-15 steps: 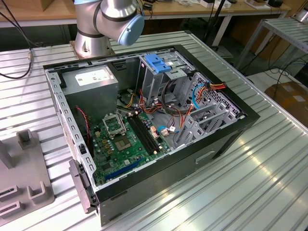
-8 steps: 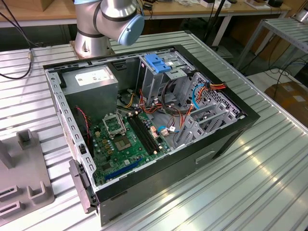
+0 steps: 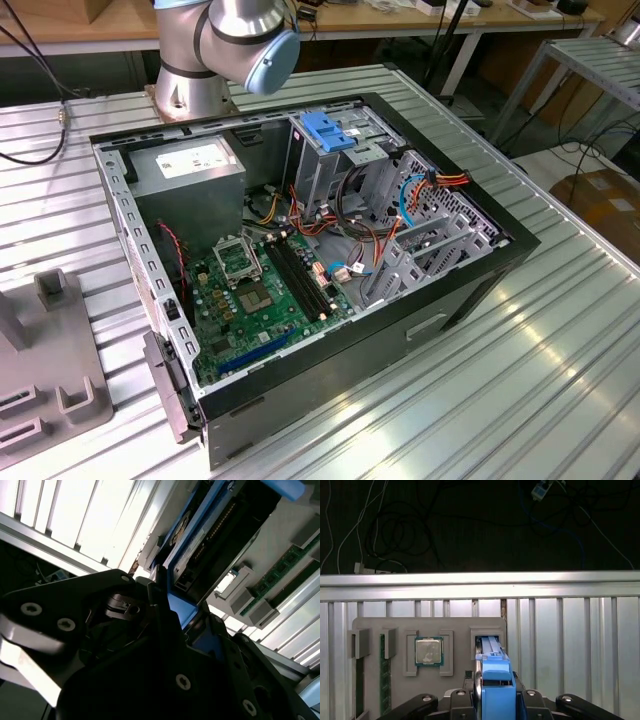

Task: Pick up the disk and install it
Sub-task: 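Pick up the disk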

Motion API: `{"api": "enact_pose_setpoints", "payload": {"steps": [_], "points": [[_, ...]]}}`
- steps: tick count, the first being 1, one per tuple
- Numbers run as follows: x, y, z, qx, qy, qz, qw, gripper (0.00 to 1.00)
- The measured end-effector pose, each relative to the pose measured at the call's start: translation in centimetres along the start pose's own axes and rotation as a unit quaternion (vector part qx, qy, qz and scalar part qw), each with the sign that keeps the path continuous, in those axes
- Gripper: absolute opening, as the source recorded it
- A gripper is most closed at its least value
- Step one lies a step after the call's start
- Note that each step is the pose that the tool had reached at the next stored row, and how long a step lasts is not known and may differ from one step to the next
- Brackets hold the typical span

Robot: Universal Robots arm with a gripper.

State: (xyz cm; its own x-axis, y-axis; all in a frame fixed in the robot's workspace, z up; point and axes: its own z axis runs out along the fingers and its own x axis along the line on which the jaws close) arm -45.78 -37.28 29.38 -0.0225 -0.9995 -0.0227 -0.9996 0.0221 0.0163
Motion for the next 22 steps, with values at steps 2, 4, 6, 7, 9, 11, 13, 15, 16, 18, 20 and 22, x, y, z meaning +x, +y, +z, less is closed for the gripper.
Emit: {"api": "enact_pose_setpoints", "payload": {"steps": [2, 4, 6, 7, 9, 11, 13, 15, 16, 18, 20, 22], "points": [[0.0, 0.0, -0.09, 0.0005, -0.0002, 0.0, 1.0, 0.37], [-0.02, 0.01, -0.62, 0.0003, -0.0002, 0.0, 1.0, 0.37], [-0.03, 0.02, -1.21, 0.0002, -0.0001, 0.0, 1.0, 0.37], [-0.03, 0.02, -1.56, 0.0, -0.0001, 0.0, 1.0, 0.37], [-0.05, 0.03, -2.18, 0.0, -0.0001, 0.0, 1.0, 0.37], [-0.06, 0.04, -2.77, 0.0, -0.0001, 0.0, 1.0, 0.37], [-0.07, 0.05, -3.21, 0.0, -0.0001, 0.0, 1.0, 0.37], [-0.08, 0.06, -3.51, 0.0, -0.0001, 0.0, 1.0, 0.37], [-0.08, 0.06, -3.66, 0.0, -0.0001, 0.0, 1.0, 0.37], [-0.1, 0.07, -4.13, 0.0001, -0.0001, 0.0, 1.0, 0.37], [-0.11, 0.08, -4.66, 0.0, -0.0001, 0.0, 1.0, 0.37], [-0.11, 0.08, -4.97, 0.0, -0.0001, 0.0, 1.0, 0.37]]}}
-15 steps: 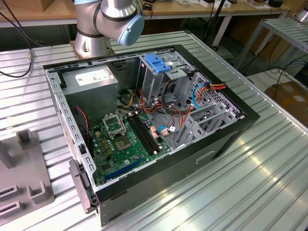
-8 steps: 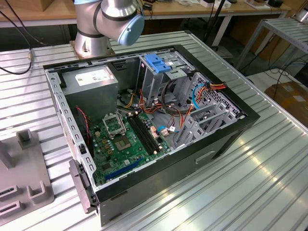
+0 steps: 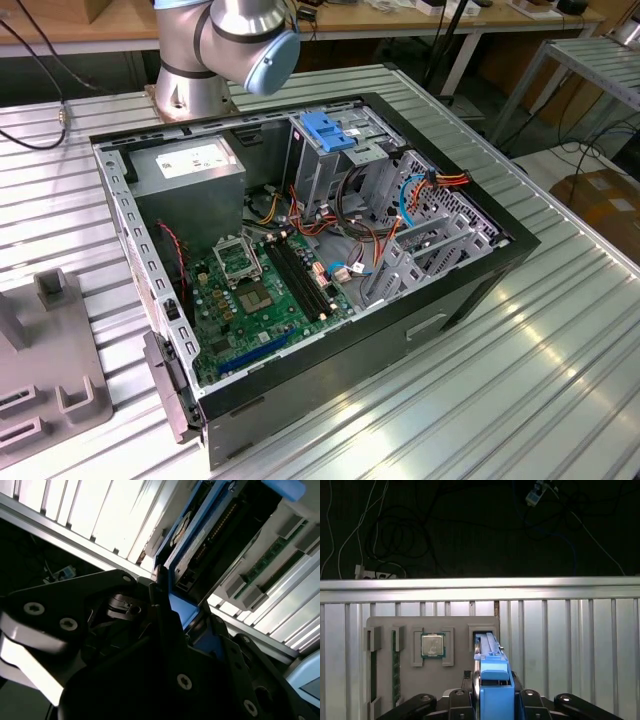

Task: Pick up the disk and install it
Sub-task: 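Pick up the disk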

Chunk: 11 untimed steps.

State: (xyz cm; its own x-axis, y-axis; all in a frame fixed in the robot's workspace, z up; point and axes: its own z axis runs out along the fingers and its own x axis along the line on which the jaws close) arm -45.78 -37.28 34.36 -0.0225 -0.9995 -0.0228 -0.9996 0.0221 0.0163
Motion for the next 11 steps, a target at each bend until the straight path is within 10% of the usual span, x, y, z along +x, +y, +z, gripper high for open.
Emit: {"api": "enact_pose_setpoints", "payload": {"steps": [11], "points": [[-0.04, 0.02, -1.58, 0.0, -0.0001, 0.0, 1.0, 0.37]]}}
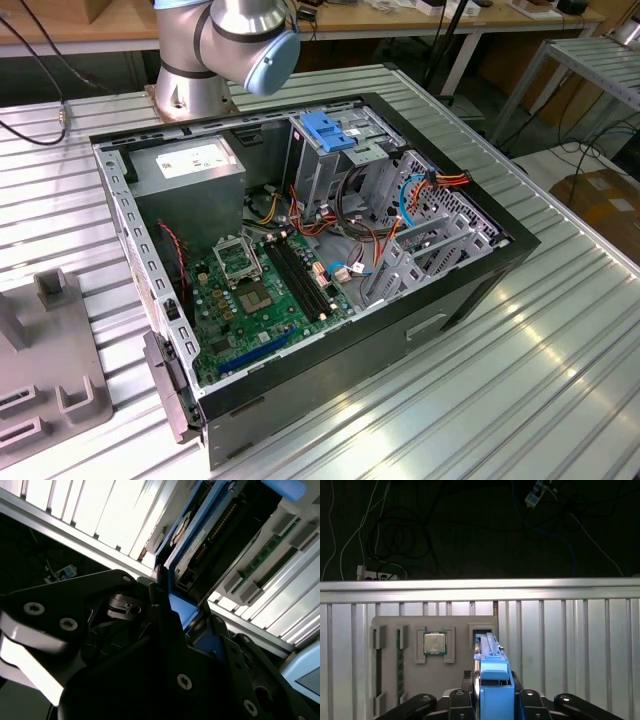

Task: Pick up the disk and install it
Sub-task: 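Pick up the disk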

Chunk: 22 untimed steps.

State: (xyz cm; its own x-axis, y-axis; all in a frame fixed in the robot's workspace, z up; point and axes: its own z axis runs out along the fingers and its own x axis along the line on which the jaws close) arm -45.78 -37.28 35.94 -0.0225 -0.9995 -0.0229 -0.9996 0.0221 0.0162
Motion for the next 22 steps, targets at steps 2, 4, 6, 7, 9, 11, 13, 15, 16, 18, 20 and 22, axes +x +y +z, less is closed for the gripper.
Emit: {"api": "enact_pose_setpoints", "payload": {"steps": [2, 4, 6, 7, 9, 11, 13, 15, 16, 18, 20, 22], "points": [[-0.01, 0.01, -0.34, 0.0, 0.0, 0.0, 1.0, 0.37], [-0.01, 0.01, -0.55, 0.0, 0.0, 0.0, 1.0, 0.37], [-0.01, 0.01, -0.75, 0.0001, 0.0, 0.0, 1.0, 0.37], [-0.02, 0.02, -0.88, 0.0, 0.0, 0.0, 1.0, 0.37], [-0.02, 0.02, -1.0, 0.0001, 0.0, 0.0, 1.0, 0.37], [-0.03, 0.02, -1.16, 0.0, 0.0, 0.0, 1.0, 0.37], [-0.03, 0.02, -1.38, 0.0001, 0.0, 0.0, 1.0, 0.37], [-0.04, 0.03, -1.92, 0.0, 0.0, 0.0, 1.0, 0.37], [-0.05, 0.04, -2.09, 0.0, 0.0, 0.0, 1.0, 0.37], [-0.06, 0.04, -2.55, 0.0, 0.0, 0.0, 1.0, 0.37], [-0.07, 0.05, -2.87, 0.0001, 0.0, 0.0, 1.0, 0.37], [-0.07, 0.05, -3.11, 0.0001, 0.0, 0.0, 1.0, 0.37]]}}
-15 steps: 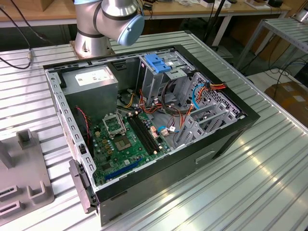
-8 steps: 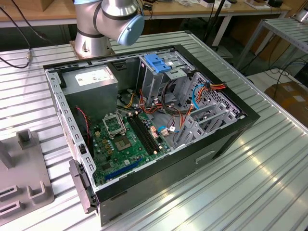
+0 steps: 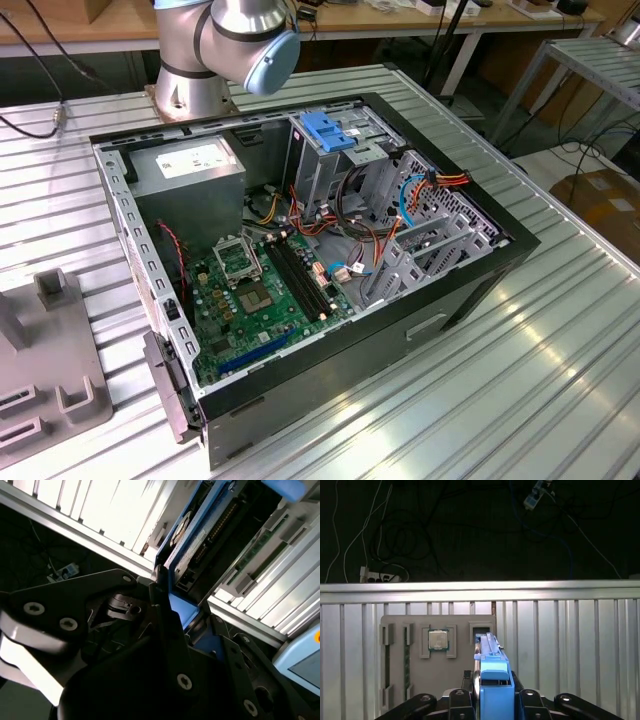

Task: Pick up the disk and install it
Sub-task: 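Pick up the disk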

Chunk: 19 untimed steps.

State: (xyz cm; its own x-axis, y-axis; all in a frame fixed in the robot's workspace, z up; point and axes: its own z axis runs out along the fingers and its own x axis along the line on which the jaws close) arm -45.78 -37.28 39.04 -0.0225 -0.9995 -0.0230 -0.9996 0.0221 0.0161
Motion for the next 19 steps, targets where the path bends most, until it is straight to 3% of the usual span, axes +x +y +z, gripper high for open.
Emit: {"api": "enact_pose_setpoints", "payload": {"steps": [7, 11, 19], "points": [[-0.03, 0.02, -1.36, -0.0001, 0.0, 0.0, 1.0, 0.37], [-0.07, 0.04, -2.94, -0.0001, 0.0, 0.0, 1.0, 0.37], [-0.12, 0.08, -5.1, 0.0, 0.0, 0.0, 1.0, 0.37]]}}
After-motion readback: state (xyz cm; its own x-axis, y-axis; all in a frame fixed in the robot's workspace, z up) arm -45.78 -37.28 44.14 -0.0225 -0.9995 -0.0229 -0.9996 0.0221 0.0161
